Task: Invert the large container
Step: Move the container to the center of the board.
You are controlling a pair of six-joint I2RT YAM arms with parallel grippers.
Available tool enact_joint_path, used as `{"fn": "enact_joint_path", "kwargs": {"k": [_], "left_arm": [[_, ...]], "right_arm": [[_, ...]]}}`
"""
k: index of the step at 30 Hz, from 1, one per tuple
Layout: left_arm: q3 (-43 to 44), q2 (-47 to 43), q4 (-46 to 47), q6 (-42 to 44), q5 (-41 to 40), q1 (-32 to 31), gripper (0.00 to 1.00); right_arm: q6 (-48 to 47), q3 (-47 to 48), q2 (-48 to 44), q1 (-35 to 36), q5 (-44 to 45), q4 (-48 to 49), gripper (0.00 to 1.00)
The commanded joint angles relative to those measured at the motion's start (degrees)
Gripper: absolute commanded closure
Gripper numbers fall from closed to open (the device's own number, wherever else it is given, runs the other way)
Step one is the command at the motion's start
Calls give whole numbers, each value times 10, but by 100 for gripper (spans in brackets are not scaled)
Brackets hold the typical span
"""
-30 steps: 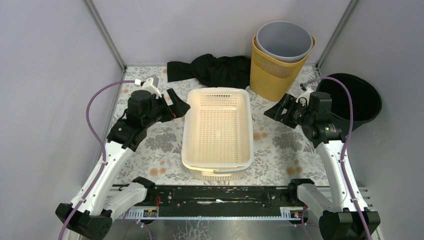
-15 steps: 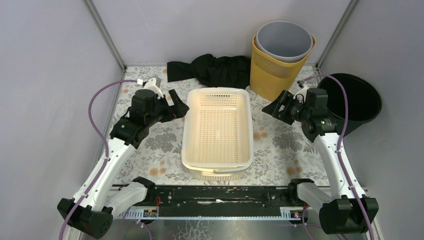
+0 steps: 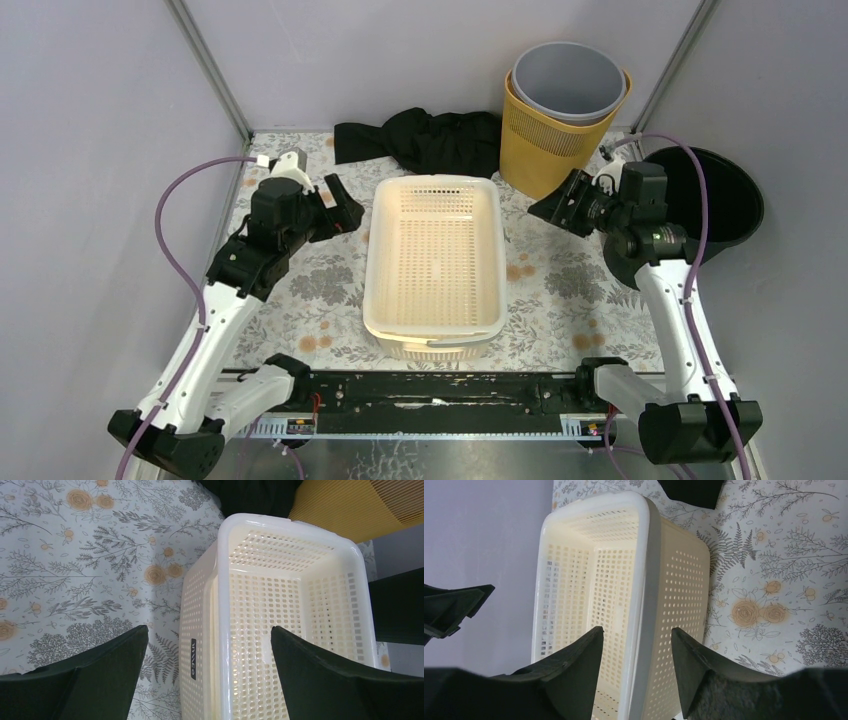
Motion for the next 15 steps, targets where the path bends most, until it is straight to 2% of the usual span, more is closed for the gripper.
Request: {"fn": "enact_joint_path", "kwargs": {"k": [1, 6, 10, 15], "left_arm": [[21, 4, -17, 21, -13, 1, 0], [19, 23, -23, 30, 2, 1, 0], [19, 33, -24, 35, 1, -4, 0], [28, 47, -38, 38, -44, -38, 0]], "right_arm": [[-35, 56, 9, 12, -5, -51, 42], [-53, 84, 26, 44, 38, -84, 45], [-69, 113, 48, 104, 112, -114, 46], [-77, 129, 65, 156, 191, -133, 49]]}}
